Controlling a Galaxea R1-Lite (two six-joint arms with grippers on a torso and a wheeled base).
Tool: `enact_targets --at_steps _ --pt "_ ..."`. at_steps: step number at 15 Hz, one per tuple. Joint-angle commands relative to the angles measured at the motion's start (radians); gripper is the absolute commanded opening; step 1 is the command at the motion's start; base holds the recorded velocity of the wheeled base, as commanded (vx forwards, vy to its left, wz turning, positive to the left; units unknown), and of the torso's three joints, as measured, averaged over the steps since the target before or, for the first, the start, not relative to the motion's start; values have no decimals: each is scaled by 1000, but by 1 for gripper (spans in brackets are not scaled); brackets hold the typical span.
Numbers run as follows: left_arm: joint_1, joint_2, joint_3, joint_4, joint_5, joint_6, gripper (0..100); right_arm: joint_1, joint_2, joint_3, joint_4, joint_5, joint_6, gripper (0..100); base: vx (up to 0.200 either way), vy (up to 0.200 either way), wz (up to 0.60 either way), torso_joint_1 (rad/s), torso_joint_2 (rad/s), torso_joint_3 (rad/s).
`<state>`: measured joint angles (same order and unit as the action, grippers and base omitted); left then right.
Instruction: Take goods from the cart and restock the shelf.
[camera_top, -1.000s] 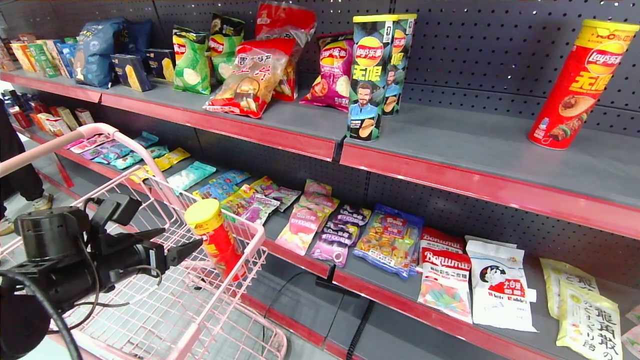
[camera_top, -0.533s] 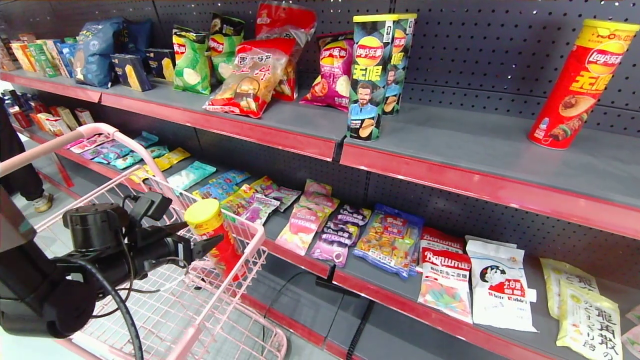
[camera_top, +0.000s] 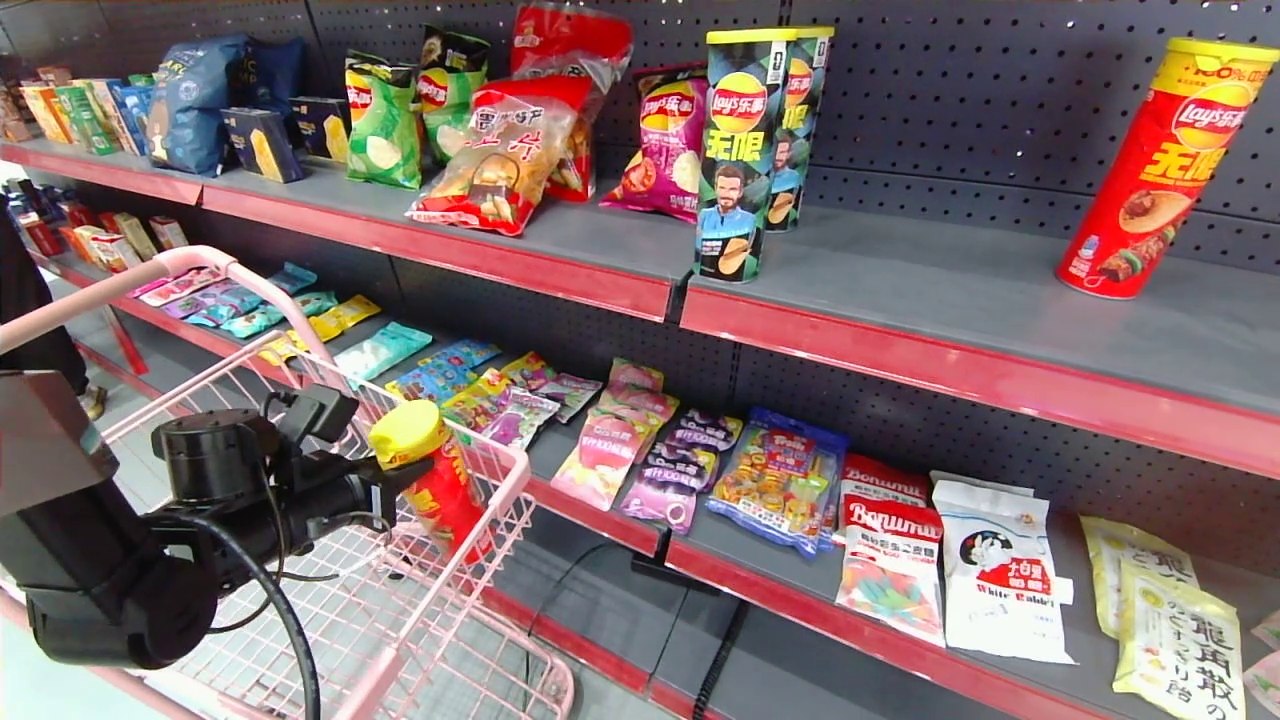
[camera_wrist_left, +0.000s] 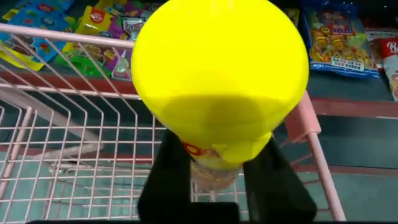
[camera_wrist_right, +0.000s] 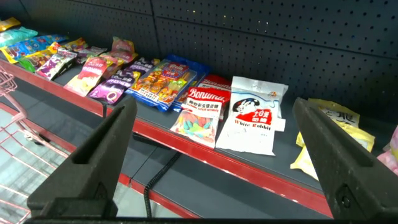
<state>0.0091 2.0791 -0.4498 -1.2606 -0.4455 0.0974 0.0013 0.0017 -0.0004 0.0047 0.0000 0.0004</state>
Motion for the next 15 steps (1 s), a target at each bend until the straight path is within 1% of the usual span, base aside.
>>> enact_targets --at_steps 1,3,4,5,6,7,8,9,10,11,12,13,15 --pt "11 -70 16 10 -1 -7 0 0 0 0 0 0 0 100 0 0 0 0 0 0" --pt "41 -156 11 55 -1 -10 0 0 0 0 0 0 0 100 0 0 0 0 0 0" --pt "55 -228 6 119 -1 -16 0 0 0 0 0 0 0 100 0 0 0 0 0 0" --pt "71 -386 -9 294 -1 -56 0 0 0 0 0 0 0 100 0 0 0 0 0 0" --pt "72 -485 -24 403 1 -85 0 0 0 0 0 0 -2 100 0 0 0 0 0 0" --pt "74 -631 -55 564 -1 -116 0 0 0 0 0 0 0 100 0 0 0 0 0 0" --pt "74 -711 -81 656 -1 -122 0 0 0 0 0 0 0 100 0 0 0 0 0 0" --pt "71 -907 -165 906 -9 -127 0 0 0 0 0 0 1 100 0 0 0 0 0 0" --pt "69 -952 -188 969 -12 -127 0 0 0 0 0 0 1 100 0 0 0 0 0 0" --pt "66 -1113 -279 1181 -13 -127 0 0 0 0 0 0 1 100 0 0 0 0 0 0" --pt "66 -1185 -296 1241 -13 -127 0 0 0 -1 0 0 1 100 0 0 0 0 0 0" --pt "68 -1268 -276 1258 -5 -127 0 0 0 0 0 0 1 100 0 0 0 0 0 0" --pt "71 -1423 -165 1259 7 -125 0 0 0 0 0 0 1 100 0 0 0 0 0 0"
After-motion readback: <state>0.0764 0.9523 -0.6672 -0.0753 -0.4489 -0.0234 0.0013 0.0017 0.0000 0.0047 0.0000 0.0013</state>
